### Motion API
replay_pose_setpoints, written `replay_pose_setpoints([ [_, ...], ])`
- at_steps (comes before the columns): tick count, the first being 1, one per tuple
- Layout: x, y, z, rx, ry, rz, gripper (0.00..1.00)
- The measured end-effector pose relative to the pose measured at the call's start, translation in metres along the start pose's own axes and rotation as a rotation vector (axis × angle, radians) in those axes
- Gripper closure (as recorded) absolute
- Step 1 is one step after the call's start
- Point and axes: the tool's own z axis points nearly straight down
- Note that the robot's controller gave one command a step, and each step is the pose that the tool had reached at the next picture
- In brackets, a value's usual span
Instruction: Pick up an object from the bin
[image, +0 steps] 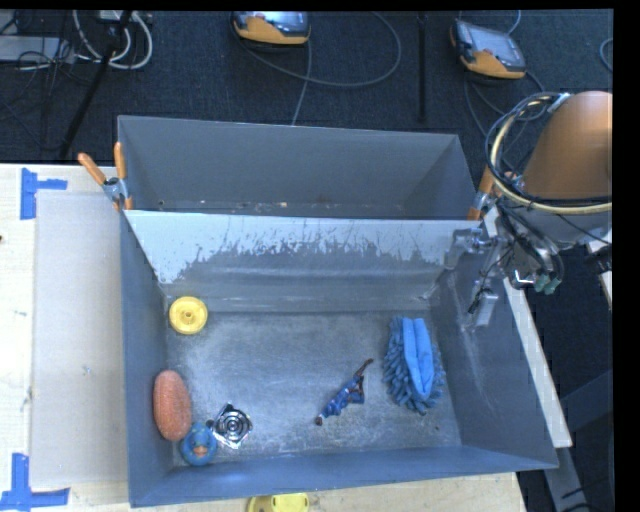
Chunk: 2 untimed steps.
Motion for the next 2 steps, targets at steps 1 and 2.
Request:
replay_pose_setpoints([
  [1,0.0239,0.0309,0.054,-0.001,0.006,0.001,0.0],
  [2,0.0253,0.0219,0.0611,-0.001,0.004,0.212,0.0],
])
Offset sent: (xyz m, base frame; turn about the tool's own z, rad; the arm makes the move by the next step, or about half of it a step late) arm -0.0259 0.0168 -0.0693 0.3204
